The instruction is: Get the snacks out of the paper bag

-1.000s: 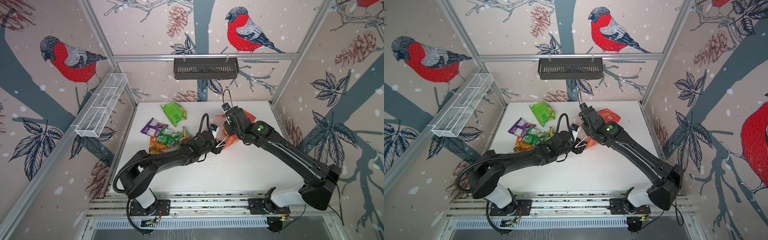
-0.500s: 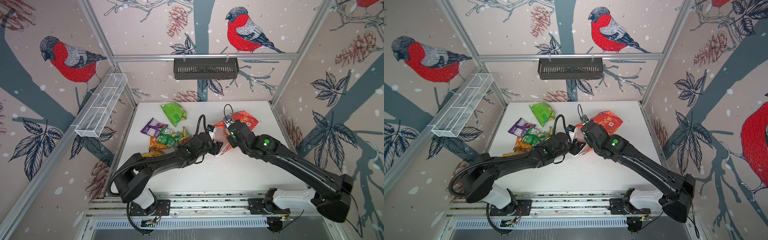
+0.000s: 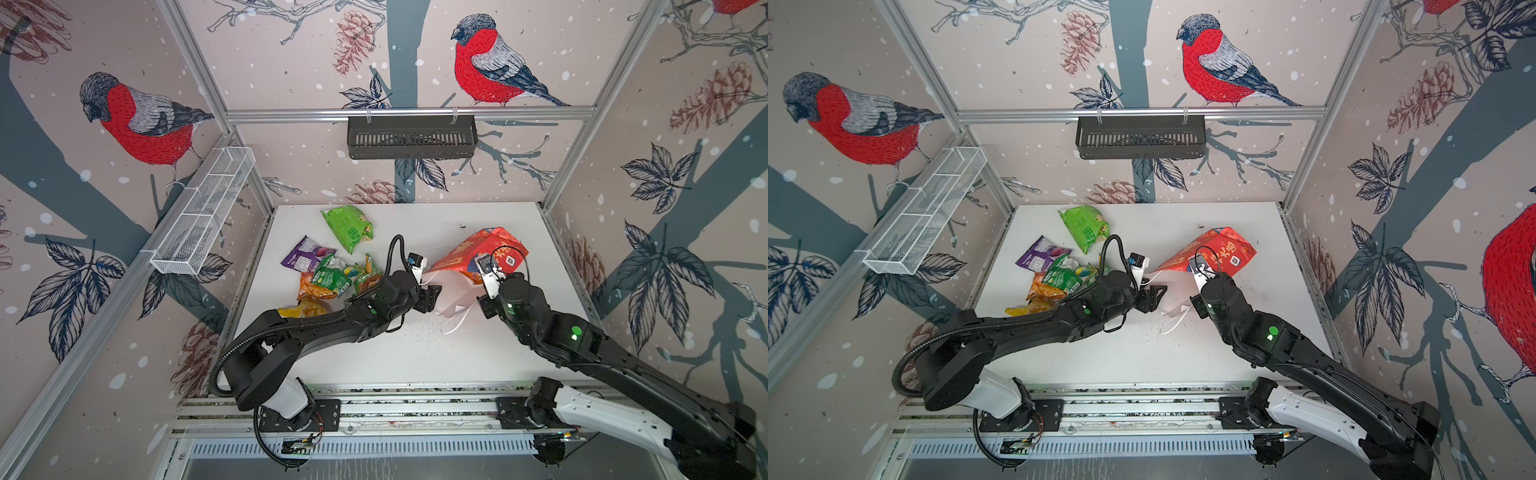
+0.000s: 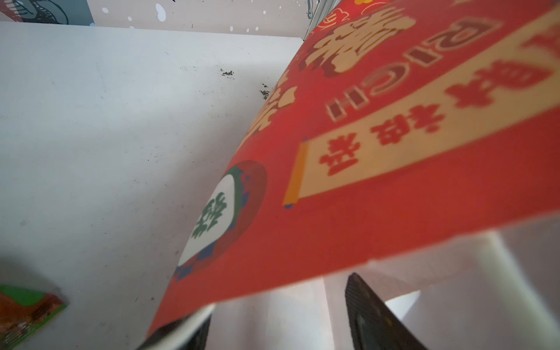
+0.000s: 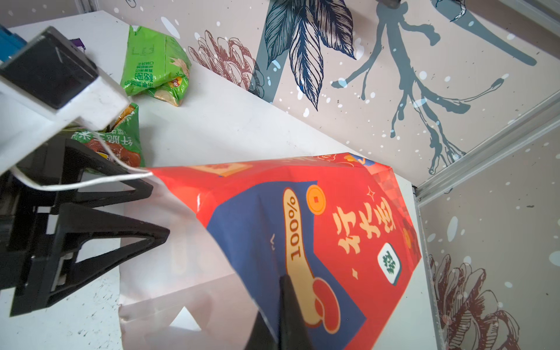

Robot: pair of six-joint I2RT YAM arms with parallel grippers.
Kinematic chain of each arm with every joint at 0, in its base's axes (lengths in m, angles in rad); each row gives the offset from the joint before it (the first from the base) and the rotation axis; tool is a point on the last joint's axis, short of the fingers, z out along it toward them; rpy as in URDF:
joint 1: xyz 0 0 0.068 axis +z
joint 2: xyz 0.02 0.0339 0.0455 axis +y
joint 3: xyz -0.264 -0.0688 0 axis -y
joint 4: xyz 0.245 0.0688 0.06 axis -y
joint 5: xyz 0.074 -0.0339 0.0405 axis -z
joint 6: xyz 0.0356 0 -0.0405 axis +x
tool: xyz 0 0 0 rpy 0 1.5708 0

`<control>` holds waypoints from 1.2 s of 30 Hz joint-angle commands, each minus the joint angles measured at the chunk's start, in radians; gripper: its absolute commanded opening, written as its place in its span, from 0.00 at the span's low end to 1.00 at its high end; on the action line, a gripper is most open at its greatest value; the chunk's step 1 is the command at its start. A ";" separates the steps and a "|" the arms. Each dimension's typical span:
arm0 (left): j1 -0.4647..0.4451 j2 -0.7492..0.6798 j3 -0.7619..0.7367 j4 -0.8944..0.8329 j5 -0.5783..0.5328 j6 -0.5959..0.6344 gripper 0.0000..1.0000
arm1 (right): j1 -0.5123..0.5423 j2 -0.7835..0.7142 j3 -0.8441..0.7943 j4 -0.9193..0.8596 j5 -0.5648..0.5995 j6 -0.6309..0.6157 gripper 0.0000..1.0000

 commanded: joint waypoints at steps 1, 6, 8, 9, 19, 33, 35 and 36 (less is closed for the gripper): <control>-0.004 0.009 -0.001 0.075 -0.002 -0.012 0.69 | -0.002 0.004 0.004 0.047 -0.026 -0.002 0.00; -0.030 0.017 -0.006 0.091 -0.023 -0.006 0.69 | -0.003 0.007 -0.015 0.037 -0.029 0.015 0.00; -0.045 0.026 -0.001 0.097 -0.031 0.001 0.69 | -0.004 0.012 -0.015 0.051 -0.034 0.016 0.00; -0.048 0.034 0.003 0.108 -0.019 0.000 0.69 | -0.006 0.021 -0.007 0.062 -0.040 0.020 0.00; -0.061 0.040 -0.038 0.294 -0.079 0.054 0.68 | -0.011 0.239 0.174 -0.004 -0.070 0.170 0.00; -0.065 0.050 -0.139 0.483 -0.071 0.165 0.62 | -0.112 0.216 0.207 0.000 -0.181 0.200 0.00; -0.066 0.064 -0.130 0.486 -0.052 0.178 0.61 | -0.118 0.215 0.206 0.003 -0.189 0.199 0.00; -0.067 0.070 -0.128 0.493 -0.044 0.185 0.61 | -0.122 0.216 0.206 0.004 -0.193 0.200 0.00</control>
